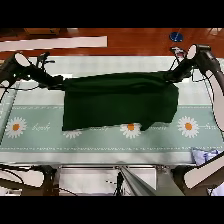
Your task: Fold the shirts.
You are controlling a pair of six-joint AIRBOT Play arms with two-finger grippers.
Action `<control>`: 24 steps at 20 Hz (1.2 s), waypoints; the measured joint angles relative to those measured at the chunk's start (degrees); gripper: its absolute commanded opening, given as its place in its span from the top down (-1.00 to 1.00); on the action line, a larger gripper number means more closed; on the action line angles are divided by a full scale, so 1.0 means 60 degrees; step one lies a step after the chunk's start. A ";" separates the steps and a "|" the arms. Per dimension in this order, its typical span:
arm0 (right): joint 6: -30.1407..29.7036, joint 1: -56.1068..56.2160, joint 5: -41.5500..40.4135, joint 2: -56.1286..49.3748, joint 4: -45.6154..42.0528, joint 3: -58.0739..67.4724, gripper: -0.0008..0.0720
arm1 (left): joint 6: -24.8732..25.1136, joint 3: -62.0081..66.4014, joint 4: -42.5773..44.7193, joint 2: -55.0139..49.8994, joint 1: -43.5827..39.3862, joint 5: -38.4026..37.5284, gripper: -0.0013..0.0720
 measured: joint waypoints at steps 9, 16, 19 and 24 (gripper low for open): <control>-0.0331 -0.1872 0.2430 0.1803 0.0565 -0.0594 -0.25 | 0.1213 -0.1275 -0.0426 0.1428 0.1701 -0.2339 -0.40; -0.1581 -0.3894 0.2590 0.3381 0.2943 -0.3694 -0.25 | 0.2769 -0.4535 -0.1621 0.3162 0.3155 -0.2758 -0.55; -0.2036 -0.4342 0.2237 0.3920 0.3322 -0.5064 -0.24 | 0.3180 -0.5340 -0.1851 0.3402 0.3279 -0.2809 -0.57; -0.2503 -0.4532 0.1752 0.4229 0.4142 -0.6207 -0.24 | 0.3439 -0.5847 -0.2153 0.2998 0.2925 -0.2856 -0.90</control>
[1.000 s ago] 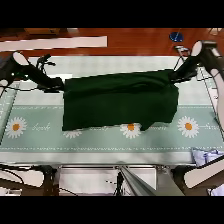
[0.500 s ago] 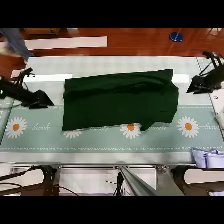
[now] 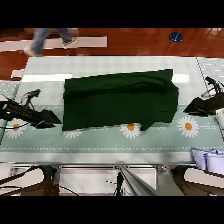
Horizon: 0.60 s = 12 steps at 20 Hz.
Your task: Fold the shirts.
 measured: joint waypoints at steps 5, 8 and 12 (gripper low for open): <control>-0.0178 -0.0047 -0.0146 0.0058 0.0484 -0.0288 -0.24 | 0.0025 -0.0127 -0.0029 -0.0812 -0.0579 0.0291 -0.90; -0.0211 -0.0055 -0.0146 0.0069 0.0532 -0.0328 -0.24 | -0.0229 -0.0142 -0.0117 -0.1086 -0.0801 0.0576 -0.69; -0.0219 -0.0055 -0.0051 0.0069 0.0758 -0.0346 -0.25 | -0.0841 -0.0157 -0.0051 -0.1260 -0.1027 0.1687 0.86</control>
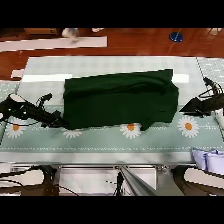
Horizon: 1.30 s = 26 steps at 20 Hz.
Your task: Fold the shirts.
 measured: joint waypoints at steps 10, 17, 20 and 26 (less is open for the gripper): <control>-0.0069 0.0040 -0.0361 0.0004 0.0138 -0.1151 -0.37 | -0.0477 0.0004 -0.0066 -0.0022 -0.0142 0.0291 0.86; 0.0091 0.1177 -0.2943 -0.0044 0.0707 -0.2113 0.72 | -0.0459 0.0004 -0.0044 -0.0004 -0.0142 0.0306 0.86; 0.0393 0.1738 -0.3818 -0.0029 0.0852 -0.2171 0.89 | -0.0324 0.0033 -0.0051 0.0000 -0.0142 0.0280 0.87; 0.0586 0.1421 -0.3464 0.1239 0.0616 -0.1351 0.90 | -0.0131 0.0903 -0.0058 0.0987 -0.0131 -0.0208 0.87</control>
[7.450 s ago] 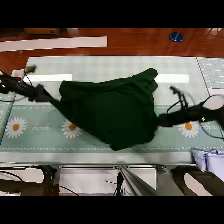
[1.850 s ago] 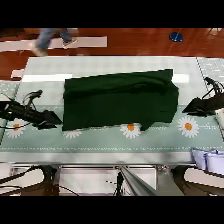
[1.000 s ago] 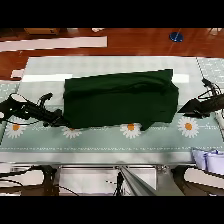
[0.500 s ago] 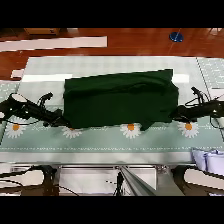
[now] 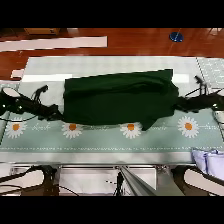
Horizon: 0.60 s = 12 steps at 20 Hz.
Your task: Fold the shirts.
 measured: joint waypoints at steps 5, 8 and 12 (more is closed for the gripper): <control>0.0036 0.0040 -0.0721 0.0863 0.0310 0.1155 0.90 | 0.0011 0.1155 -0.1096 0.0863 0.0007 0.0226 0.87; 0.0044 0.0616 -0.1632 0.0565 0.0550 0.1861 0.90 | 0.0011 0.1497 -0.1938 0.0933 0.0007 0.1195 0.87; 0.0098 0.1315 -0.2718 -0.0703 0.0678 0.2871 0.90 | 0.0007 0.1650 -0.2452 0.0375 0.0007 0.2004 0.87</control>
